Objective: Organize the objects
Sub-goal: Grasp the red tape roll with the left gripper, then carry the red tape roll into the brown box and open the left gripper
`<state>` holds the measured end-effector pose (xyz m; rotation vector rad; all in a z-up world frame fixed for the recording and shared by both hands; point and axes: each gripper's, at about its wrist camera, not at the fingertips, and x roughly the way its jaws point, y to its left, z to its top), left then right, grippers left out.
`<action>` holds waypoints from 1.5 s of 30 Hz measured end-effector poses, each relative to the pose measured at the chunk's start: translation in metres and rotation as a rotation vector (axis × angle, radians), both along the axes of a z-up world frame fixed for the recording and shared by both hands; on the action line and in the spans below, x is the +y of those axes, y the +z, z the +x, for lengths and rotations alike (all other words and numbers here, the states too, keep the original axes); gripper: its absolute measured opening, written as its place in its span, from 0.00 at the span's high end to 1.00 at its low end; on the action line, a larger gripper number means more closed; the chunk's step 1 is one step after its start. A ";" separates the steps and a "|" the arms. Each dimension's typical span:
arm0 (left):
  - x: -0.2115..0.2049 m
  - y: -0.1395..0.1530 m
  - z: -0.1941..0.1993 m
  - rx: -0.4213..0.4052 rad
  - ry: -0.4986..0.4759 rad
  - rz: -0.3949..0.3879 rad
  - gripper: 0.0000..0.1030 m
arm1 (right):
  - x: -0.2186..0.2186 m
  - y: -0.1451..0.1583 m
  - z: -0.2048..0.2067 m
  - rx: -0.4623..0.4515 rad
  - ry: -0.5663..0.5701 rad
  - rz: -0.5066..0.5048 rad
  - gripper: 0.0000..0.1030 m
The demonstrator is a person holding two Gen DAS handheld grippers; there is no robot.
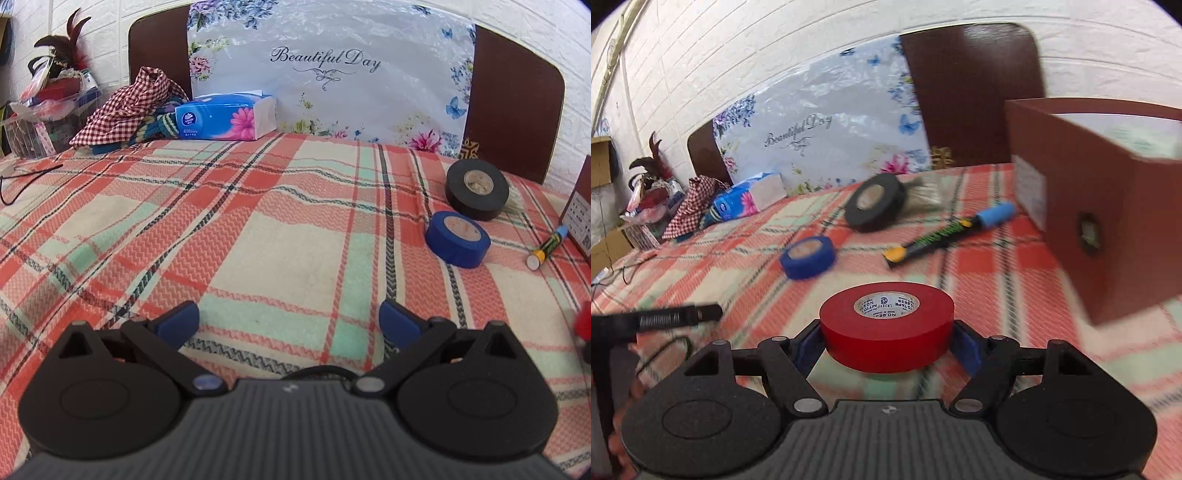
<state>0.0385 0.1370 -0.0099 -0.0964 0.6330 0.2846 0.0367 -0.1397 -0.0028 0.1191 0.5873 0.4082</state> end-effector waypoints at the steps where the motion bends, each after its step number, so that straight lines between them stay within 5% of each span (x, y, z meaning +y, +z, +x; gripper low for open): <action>1: -0.004 0.001 0.000 0.009 -0.003 0.017 0.00 | -0.005 -0.001 -0.007 0.002 -0.010 -0.017 0.29; 6: -0.047 0.013 -0.007 0.046 -0.162 -0.065 0.01 | -0.016 -0.001 -0.030 -0.015 -0.019 -0.096 0.23; 11: -0.099 0.035 0.003 0.126 -0.391 -0.278 0.17 | -0.019 -0.003 -0.031 -0.012 -0.026 -0.107 0.22; 14: -0.129 0.046 0.008 0.151 -0.485 -0.312 0.25 | -0.015 -0.003 -0.034 -0.020 -0.013 -0.150 0.22; 19: -0.177 0.036 0.020 0.299 -0.603 -0.194 0.37 | -0.014 -0.004 -0.033 -0.026 -0.003 -0.178 0.30; 21: -0.177 0.032 0.019 0.282 -0.598 -0.247 0.43 | -0.014 -0.005 -0.033 -0.028 -0.003 -0.184 0.31; 22: -0.174 0.033 0.021 0.288 -0.605 -0.287 0.55 | -0.015 -0.004 -0.034 -0.033 -0.004 -0.175 0.31; 24: -0.173 0.041 0.021 0.278 -0.607 -0.325 0.57 | -0.019 -0.003 -0.034 -0.039 -0.010 -0.153 0.31; 35: -0.225 0.124 0.030 0.029 -0.733 -0.250 0.54 | -0.056 0.040 -0.045 -0.393 -0.189 -0.080 0.31; 45: -0.291 0.135 0.084 0.022 -0.782 -0.172 0.50 | -0.103 0.062 0.013 -0.413 -0.291 -0.034 0.31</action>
